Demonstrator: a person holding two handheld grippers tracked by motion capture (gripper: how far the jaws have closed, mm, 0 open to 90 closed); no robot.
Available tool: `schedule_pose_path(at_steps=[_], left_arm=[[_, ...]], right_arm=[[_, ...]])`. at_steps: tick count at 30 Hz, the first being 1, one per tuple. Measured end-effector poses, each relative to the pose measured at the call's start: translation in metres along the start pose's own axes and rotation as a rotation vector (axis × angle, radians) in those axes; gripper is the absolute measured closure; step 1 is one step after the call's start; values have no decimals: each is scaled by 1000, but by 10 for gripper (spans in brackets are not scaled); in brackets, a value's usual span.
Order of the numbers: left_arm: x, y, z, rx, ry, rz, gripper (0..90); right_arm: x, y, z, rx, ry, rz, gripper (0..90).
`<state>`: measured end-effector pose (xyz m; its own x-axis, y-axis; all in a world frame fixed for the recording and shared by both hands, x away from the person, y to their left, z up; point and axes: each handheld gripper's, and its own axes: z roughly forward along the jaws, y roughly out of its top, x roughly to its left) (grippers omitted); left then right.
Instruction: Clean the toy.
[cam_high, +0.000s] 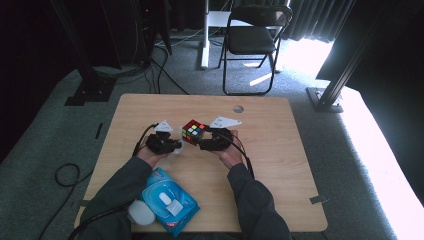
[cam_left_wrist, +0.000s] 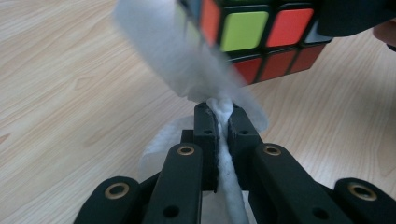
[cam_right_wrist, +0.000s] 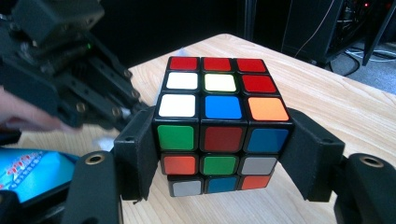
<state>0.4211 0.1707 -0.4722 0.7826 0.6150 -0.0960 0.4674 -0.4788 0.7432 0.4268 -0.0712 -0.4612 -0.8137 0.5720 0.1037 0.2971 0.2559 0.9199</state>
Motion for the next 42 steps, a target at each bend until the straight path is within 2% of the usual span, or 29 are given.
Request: schedule_pose_path(at_steps=[3, 7, 10, 14, 17, 20, 26, 30, 35, 40, 42], left_arm=[[-5, 3, 1, 0, -4, 25, 852], [-9, 8, -1, -8, -6, 48, 852], [-13, 8, -1, -21, -20, 59, 852], [-19, 9, 2, -22, -49, 97, 849], [-21, 9, 2, -18, -52, 111, 848], [-18, 8, 2, -18, -35, 106, 846], [0, 3, -5, -64, 23, 24, 845], [6, 0, -9, -89, 34, -9, 846], [2, 3, -7, -89, 15, 6, 846], [-10, 6, -4, -81, -26, 67, 845], [-13, 7, -3, -80, -41, 79, 844]], right_arm=[[2, 3, 2, -1, -5, -4, 343], [3, 5, 4, -18, 1, 15, 343], [4, 7, 6, -28, 5, 29, 343], [6, 9, 8, -32, 11, 33, 343], [7, 9, 9, -34, 14, 35, 343], [7, 9, 10, -36, 17, 48, 343], [5, 9, 6, -40, 20, 46, 343], [2, 10, 2, -47, 24, 54, 343], [3, 10, 4, -54, 27, 60, 343], [4, 11, 5, -60, 34, 65, 343], [4, 11, 6, -61, 34, 66, 343]])
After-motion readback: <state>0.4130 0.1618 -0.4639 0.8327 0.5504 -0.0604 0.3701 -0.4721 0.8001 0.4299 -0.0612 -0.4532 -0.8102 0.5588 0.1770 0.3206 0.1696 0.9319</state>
